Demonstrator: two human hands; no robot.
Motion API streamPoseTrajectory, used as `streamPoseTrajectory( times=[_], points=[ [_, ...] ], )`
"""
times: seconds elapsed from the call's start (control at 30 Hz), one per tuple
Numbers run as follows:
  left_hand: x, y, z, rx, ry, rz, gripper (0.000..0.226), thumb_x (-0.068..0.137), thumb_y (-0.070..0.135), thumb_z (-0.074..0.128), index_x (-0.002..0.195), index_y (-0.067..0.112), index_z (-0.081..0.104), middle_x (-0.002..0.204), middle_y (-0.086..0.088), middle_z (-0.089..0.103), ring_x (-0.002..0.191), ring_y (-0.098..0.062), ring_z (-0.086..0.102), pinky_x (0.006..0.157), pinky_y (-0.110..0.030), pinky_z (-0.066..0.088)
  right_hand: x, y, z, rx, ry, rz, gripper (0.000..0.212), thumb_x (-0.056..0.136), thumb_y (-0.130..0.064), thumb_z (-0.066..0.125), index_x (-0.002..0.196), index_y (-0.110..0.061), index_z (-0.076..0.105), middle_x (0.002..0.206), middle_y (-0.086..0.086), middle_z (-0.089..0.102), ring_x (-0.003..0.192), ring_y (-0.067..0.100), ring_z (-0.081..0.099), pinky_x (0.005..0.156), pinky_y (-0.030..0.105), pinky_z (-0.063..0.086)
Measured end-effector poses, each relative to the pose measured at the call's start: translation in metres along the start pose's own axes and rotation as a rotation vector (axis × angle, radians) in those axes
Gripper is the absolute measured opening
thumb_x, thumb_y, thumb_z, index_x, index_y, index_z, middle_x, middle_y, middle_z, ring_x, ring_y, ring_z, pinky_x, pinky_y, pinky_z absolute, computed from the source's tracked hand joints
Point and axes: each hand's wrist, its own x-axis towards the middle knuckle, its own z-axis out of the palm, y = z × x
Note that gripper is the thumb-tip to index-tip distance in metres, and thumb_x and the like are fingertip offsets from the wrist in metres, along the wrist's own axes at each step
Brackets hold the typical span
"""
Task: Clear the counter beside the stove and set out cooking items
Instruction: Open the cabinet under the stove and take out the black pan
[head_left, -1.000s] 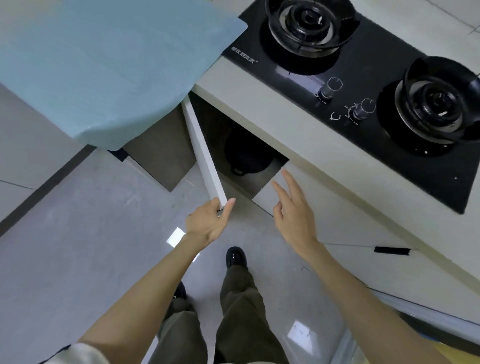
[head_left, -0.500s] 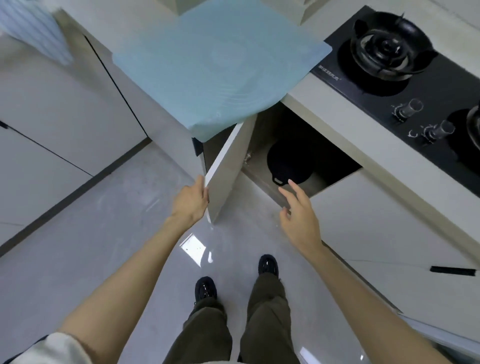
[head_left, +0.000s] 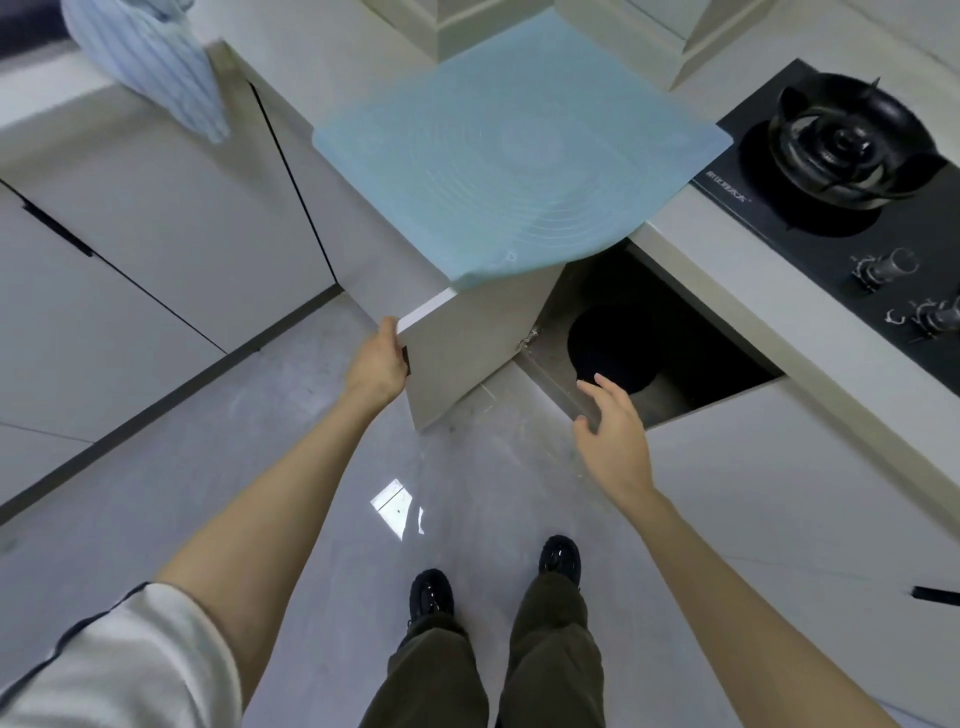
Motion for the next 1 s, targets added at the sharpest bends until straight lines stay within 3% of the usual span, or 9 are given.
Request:
streamPoseTrajectory(
  times=[0.13,0.27,0.33,0.4,0.5,0.57,0.73,0.83,1.0],
  points=[
    [-0.003,-0.008,0.0,-0.19,0.02,0.0,0.04,0.095,0.001,0.035,0.132,0.014,0.044,0.122,-0.012,0.058,0.106,-0.033,0.056,0.081,-0.033,0.042,0.005,0.002,0.0,-0.005,-0.008,-0.014,0.046,0.094,-0.01,0.049,0.139,-0.02,0.048,0.152,-0.003,0.034,0.11,0.023,0.055,0.087,0.028,0.042],
    [-0.026,0.004,0.007,-0.431,0.143,-0.103,0.049,0.094,0.003,0.042,0.142,0.013,0.036,0.136,-0.006,0.048,0.102,-0.023,0.055,0.089,-0.033,0.044,0.007,0.006,-0.005,0.016,-0.017,-0.018,0.045,0.094,-0.009,0.05,0.138,-0.02,0.049,0.151,-0.002,0.036,0.109,0.023,0.054,0.091,0.031,0.043],
    [-0.039,0.009,0.018,-0.53,0.18,-0.231,0.045,0.097,0.01,0.044,0.141,0.01,0.035,0.133,-0.006,0.047,0.096,-0.018,0.052,0.089,-0.032,0.045,0.007,0.009,-0.01,0.025,-0.037,-0.019,0.045,0.094,-0.008,0.049,0.138,-0.019,0.049,0.15,-0.001,0.038,0.122,0.019,0.049,0.101,0.034,0.041],
    [-0.049,0.011,0.031,-0.594,0.147,-0.326,0.037,0.098,0.013,0.043,0.134,0.007,0.041,0.121,-0.007,0.053,0.096,-0.02,0.053,0.088,-0.034,0.047,0.008,0.015,-0.015,0.034,-0.049,-0.025,0.045,0.093,-0.007,0.05,0.138,-0.017,0.049,0.149,0.0,0.04,0.114,0.014,0.053,0.103,0.037,0.041],
    [-0.057,0.02,0.05,-0.674,0.048,-0.416,0.032,0.097,0.013,0.045,0.129,0.006,0.045,0.107,-0.007,0.054,0.095,-0.025,0.058,0.092,-0.042,0.05,0.011,0.026,-0.021,0.053,-0.062,-0.007,0.045,0.093,-0.005,0.05,0.137,-0.014,0.05,0.146,0.001,0.044,0.124,0.014,0.048,0.102,0.026,0.037],
    [-0.057,0.033,0.063,-0.701,0.009,-0.438,0.029,0.097,0.011,0.046,0.126,0.006,0.047,0.107,-0.006,0.054,0.092,-0.023,0.058,0.087,-0.038,0.05,0.015,0.039,-0.026,0.076,-0.074,0.017,0.045,0.093,-0.004,0.05,0.137,-0.014,0.05,0.143,0.002,0.047,0.131,0.016,0.043,0.099,0.018,0.031],
    [-0.044,0.076,0.107,-0.73,-0.072,-0.436,0.026,0.097,0.007,0.043,0.122,0.009,0.048,0.112,-0.007,0.058,0.091,-0.023,0.059,0.084,-0.035,0.048,0.034,0.087,-0.034,0.168,-0.118,0.12,0.044,0.094,-0.005,0.05,0.137,-0.014,0.049,0.138,0.005,0.051,0.124,0.019,0.049,0.093,0.021,0.036],
    [-0.03,0.093,0.14,-0.713,-0.109,-0.42,0.023,0.097,0.008,0.043,0.119,0.009,0.048,0.111,-0.007,0.059,0.089,-0.023,0.059,0.086,-0.038,0.049,0.048,0.118,-0.027,0.239,-0.146,0.196,0.045,0.094,-0.007,0.05,0.138,-0.016,0.048,0.136,0.003,0.051,0.108,0.013,0.056,0.093,0.025,0.044],
    [0.0,0.107,0.206,-0.644,-0.132,-0.267,0.026,0.099,0.004,0.038,0.123,0.004,0.048,0.107,-0.008,0.059,0.086,-0.022,0.058,0.075,-0.028,0.045,0.081,0.179,0.002,0.305,-0.162,0.311,0.044,0.094,-0.008,0.05,0.137,-0.019,0.05,0.135,0.007,0.054,0.118,0.02,0.054,0.096,0.032,0.048]
  ],
)
